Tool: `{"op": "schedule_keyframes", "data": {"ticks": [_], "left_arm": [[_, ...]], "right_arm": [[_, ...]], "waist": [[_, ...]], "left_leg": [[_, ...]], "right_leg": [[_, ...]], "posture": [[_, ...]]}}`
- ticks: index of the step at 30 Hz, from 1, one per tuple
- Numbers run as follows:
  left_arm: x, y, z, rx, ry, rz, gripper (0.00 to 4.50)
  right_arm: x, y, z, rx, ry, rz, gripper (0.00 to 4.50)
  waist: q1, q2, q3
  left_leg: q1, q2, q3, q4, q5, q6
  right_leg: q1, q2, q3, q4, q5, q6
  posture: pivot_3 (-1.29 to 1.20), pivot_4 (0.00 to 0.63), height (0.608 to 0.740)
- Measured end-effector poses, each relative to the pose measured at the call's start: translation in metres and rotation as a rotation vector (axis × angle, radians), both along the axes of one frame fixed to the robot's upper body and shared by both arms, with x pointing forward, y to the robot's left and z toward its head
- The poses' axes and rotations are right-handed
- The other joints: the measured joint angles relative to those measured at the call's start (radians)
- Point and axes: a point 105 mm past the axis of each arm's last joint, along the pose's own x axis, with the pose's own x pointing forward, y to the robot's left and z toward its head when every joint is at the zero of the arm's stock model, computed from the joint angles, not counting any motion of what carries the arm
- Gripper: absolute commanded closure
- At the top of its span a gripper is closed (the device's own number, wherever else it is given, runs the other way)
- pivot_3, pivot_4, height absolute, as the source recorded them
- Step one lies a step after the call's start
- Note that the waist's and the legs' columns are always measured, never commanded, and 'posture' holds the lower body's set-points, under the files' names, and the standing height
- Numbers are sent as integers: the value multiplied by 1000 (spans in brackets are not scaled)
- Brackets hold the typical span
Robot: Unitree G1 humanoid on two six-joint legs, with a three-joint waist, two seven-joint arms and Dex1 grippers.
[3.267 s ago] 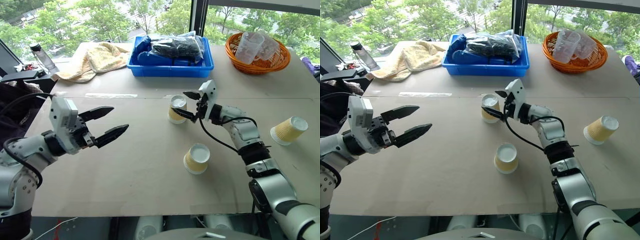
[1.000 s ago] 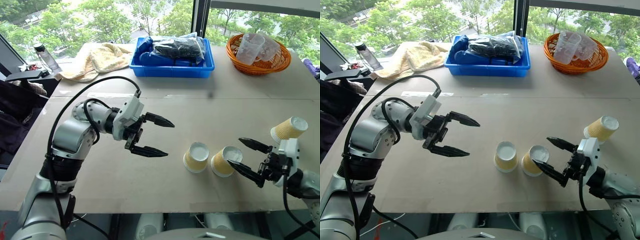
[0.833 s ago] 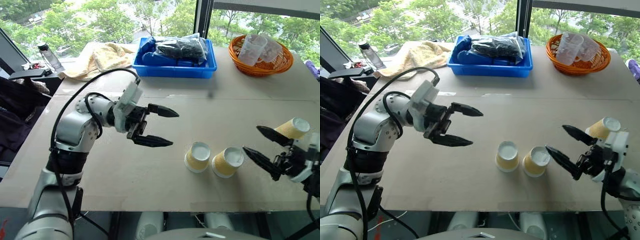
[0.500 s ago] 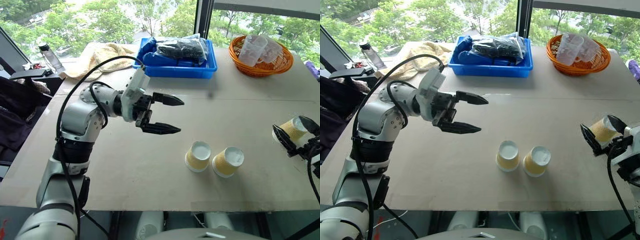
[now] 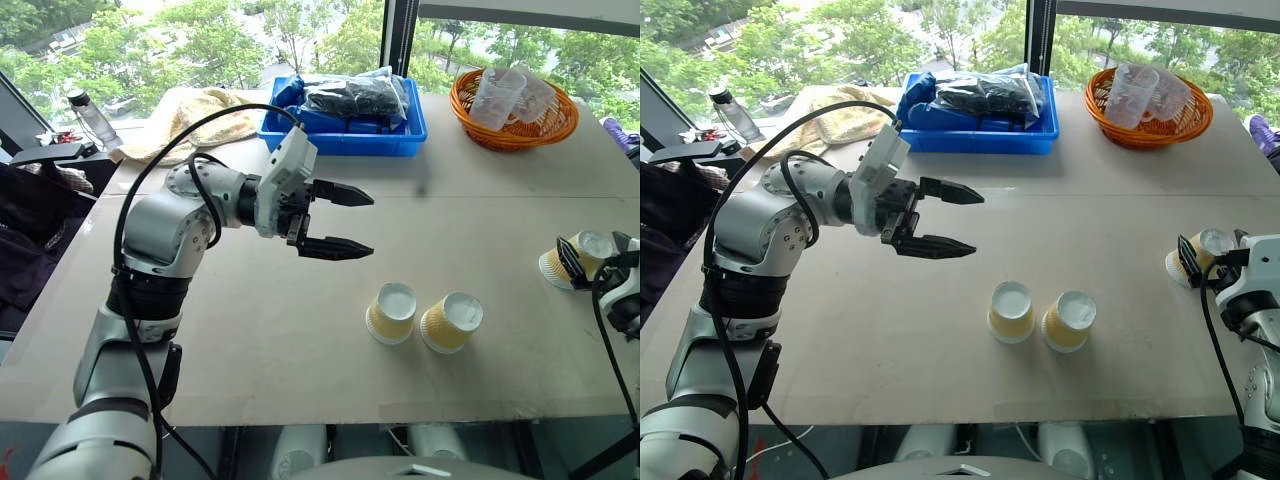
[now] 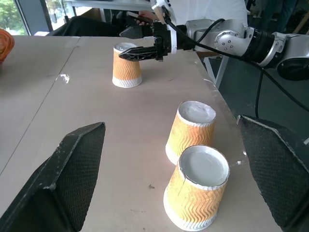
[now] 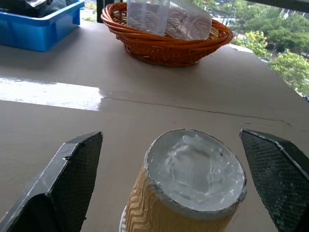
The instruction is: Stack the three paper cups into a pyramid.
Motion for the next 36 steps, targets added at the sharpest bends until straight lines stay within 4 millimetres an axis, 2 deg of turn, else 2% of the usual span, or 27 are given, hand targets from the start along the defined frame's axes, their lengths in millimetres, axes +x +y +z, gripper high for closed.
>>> {"op": "schedule_keyframes", "data": {"ticks": [5, 10, 17, 20, 23, 24, 28, 32, 34, 36], "left_arm": [[2, 0, 0, 8, 0, 21, 0], [0, 0, 1, 15, -9, 16, 0], [1, 2, -1, 24, -8, 25, 0], [1, 2, -1, 24, -9, 25, 0], [1, 3, -2, 30, -18, 29, 0], [1, 3, -2, 31, -18, 29, 0], [1, 4, -2, 41, -19, 31, 0], [0, 8, -6, 52, -9, 32, 0], [-3, 14, -10, 58, -11, 14, 0], [-7, 16, -11, 53, -19, -18, 0]], "right_arm": [[4, -3, 0, 3, -7, -17, 9], [5, -5, -13, 44, 25, -37, 9], [8, -8, -8, 35, 3, -66, 9], [8, -8, -9, 49, 5, -64, 829], [8, -7, -11, 83, 10, -65, 2257], [8, -7, -12, 90, 11, -64, 2397], [9, -5, -11, 100, 8, -51, 2431], [9, 11, -1, 107, -17, 60, 2431], [4, 44, 22, 125, -45, 290, 2431], [-2, 63, 39, 119, -76, 420, 2431]], "waist": [[-4, 0, 0], [-5, 0, 0], [-5, 0, 0], [-5, 0, 0], [-5, 0, 0], [-6, 0, 0], [-6, 0, 0], [-6, 1, 0], [-9, 2, 1], [-7, 2, 1]], "left_leg": [[0, 0, 0, 0, 0, 0], [0, 0, 0, 0, 0, 0], [0, 0, 0, 0, 0, 0], [0, 0, 0, 0, 0, 0], [0, 0, 0, 0, 0, 0], [0, 0, 0, 0, 0, 0], [0, 0, 0, 0, 0, 0], [0, 0, 0, 0, 0, 0], [0, 1, -1, -1, 0, 0], [0, 1, -1, -1, 0, 0]], "right_leg": [[0, 0, 0, 0, 0, 0], [0, 0, 0, 0, 0, 0], [0, 0, 1, 0, 0, 0], [0, 0, 1, 0, 0, 0], [0, 0, 1, 0, 0, 0], [0, 0, 1, 0, 0, 0], [0, 0, 1, 0, 0, 0], [0, 1, 1, 0, 0, 0], [-1, 1, 2, 0, 0, 0], [-1, 1, 1, 0, 0, 0]], "posture": [[0, 150, 733], [0, 150, 733], [0, 150, 733], [0, 150, 733], [0, 150, 733], [0, 150, 733], [0, 150, 733], [0, 150, 733], [0, 150, 733], [0, 150, 733]]}}
